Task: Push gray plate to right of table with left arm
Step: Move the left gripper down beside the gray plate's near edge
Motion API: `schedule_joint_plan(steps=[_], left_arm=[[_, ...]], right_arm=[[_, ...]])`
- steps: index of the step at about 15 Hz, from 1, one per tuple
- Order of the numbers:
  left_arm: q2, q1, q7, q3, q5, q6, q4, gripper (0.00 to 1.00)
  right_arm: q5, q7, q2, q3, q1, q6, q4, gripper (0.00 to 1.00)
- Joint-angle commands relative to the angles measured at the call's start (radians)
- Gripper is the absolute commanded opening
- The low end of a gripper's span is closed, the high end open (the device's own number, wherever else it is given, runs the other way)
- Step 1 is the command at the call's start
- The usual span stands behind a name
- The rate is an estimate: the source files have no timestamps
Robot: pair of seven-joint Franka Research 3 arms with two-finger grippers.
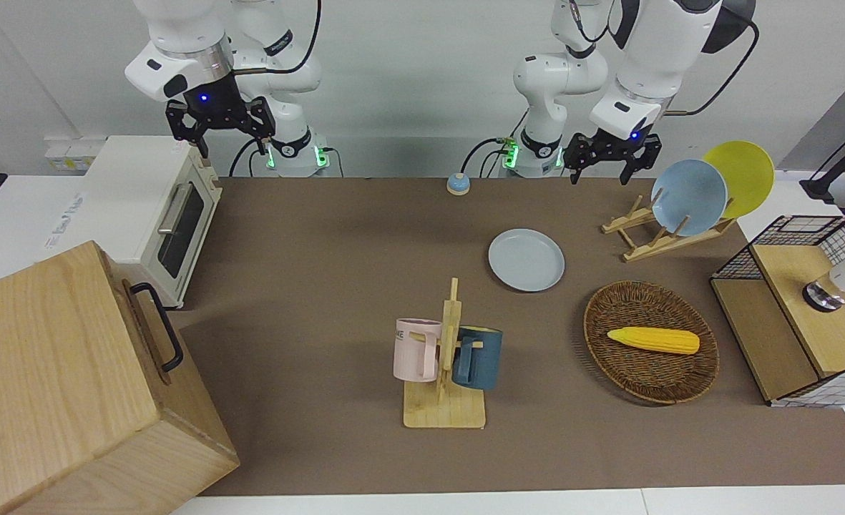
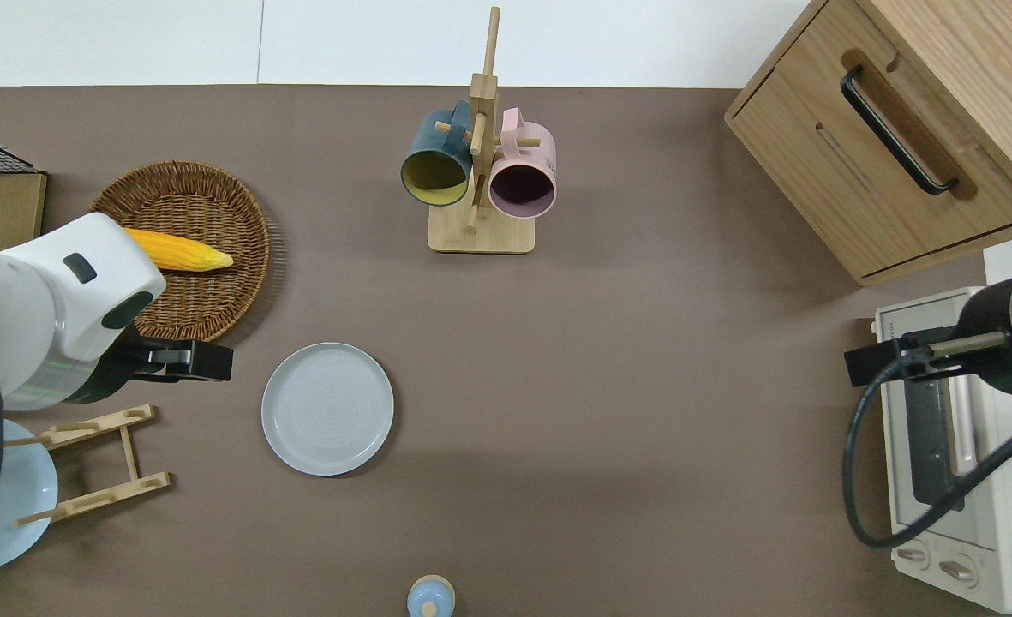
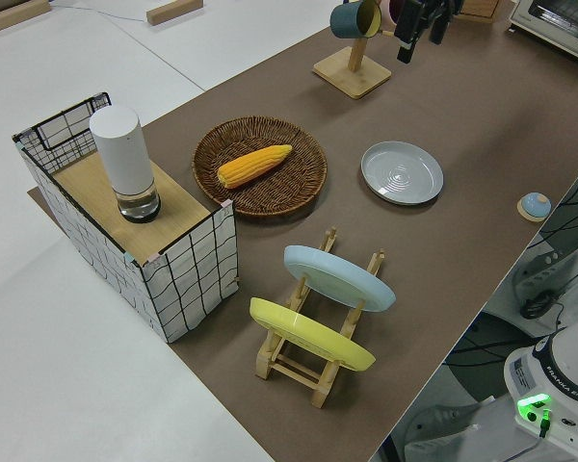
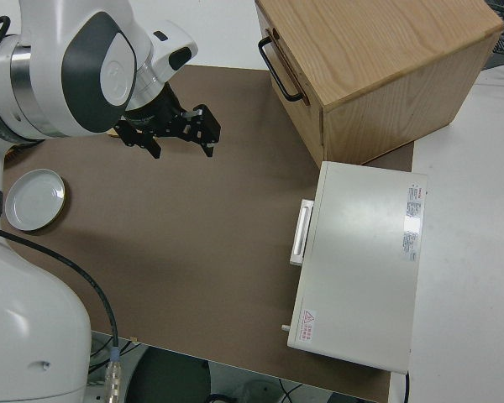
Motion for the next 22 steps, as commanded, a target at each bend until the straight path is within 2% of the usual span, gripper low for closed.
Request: schedule_joint_plan(steps=[1,16,18,20,22], left_arm=[[0.011,0.006,0.0,0.057,0.017,0.009,0.022,1.0],[-0.002,0.003,-0.005,0.053,0.006,0.01,-0.006,0.99],[-0.01,0.004,-0.004,0.053,0.006,0.031,-0.075,1.0],[-0.027,0.006,0.006,0.055,0.006,0.132,-0.206,0.99],[-0.039,0.004,0.028,0.082,0.006,0.215,-0.303,0.99]], right_arm=[[0.001,-0.008,-0.01,0.005,-0.008,-0.012,-0.004,0.996],[-0.001,-0.008,-0.01,0.005,-0.008,-0.012,-0.004,0.996],[0.001,-0.008,-0.01,0.005,-0.008,-0.012,-0.004,0.996],[0.001,-0.008,-0.01,0.005,-0.008,-0.012,-0.004,0.996],[-0.001,-0.008,-0.01,0.005,-0.008,-0.012,-0.004,0.996]])
